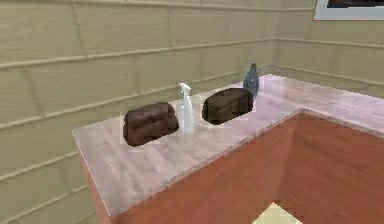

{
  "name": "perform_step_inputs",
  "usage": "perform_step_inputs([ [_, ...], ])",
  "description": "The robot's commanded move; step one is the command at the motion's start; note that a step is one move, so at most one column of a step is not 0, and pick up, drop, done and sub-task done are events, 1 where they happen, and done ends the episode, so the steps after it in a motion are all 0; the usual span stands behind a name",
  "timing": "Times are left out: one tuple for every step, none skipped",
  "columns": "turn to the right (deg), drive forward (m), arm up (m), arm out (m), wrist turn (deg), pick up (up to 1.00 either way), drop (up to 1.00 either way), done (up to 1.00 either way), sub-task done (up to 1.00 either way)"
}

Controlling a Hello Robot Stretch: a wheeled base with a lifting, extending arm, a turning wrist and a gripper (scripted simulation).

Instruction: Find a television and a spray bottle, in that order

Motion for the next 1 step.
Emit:
perform_step_inputs([
  [0.0, 0.00, 0.00, 0.00, 0.0, 0.00, 0.00, 1.00, 0.00],
])
